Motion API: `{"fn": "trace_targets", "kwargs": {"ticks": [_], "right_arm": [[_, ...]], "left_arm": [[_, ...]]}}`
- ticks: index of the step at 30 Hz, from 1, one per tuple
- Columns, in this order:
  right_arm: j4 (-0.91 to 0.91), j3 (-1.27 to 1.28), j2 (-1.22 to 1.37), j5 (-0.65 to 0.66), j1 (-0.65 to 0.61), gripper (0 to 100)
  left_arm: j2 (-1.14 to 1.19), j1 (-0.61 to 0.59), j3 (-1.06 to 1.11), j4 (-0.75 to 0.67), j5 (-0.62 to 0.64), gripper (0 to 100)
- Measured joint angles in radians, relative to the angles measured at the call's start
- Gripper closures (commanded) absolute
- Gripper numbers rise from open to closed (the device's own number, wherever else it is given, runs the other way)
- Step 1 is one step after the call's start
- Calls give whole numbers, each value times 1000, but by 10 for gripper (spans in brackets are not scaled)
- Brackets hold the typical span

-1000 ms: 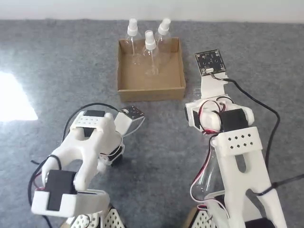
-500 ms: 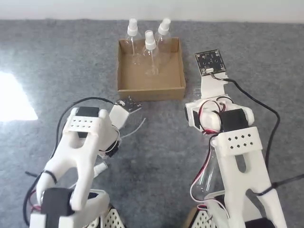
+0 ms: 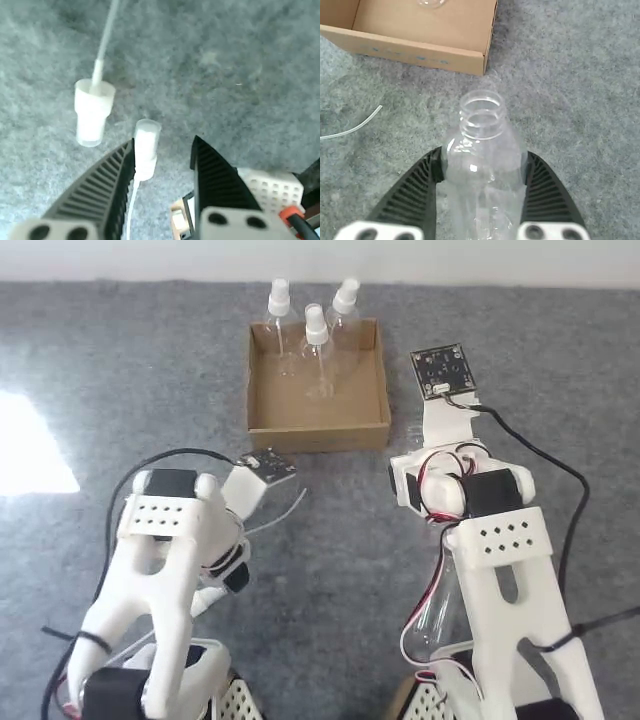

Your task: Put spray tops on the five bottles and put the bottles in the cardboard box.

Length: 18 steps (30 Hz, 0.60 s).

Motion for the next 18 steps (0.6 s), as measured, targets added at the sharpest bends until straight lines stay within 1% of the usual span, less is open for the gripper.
{"fn": "trace_targets", "kwargs": {"ticks": [5,9,18], "right_arm": [[0,0,0,0,0,913],[0,0,0,8,0,913],[0,0,0,18,0,913]], "left_arm": [[0,-87,0,0,-75,830],[0,-114,25,-9,-140,830],[80,-123,190,-233,-153,834]]}}
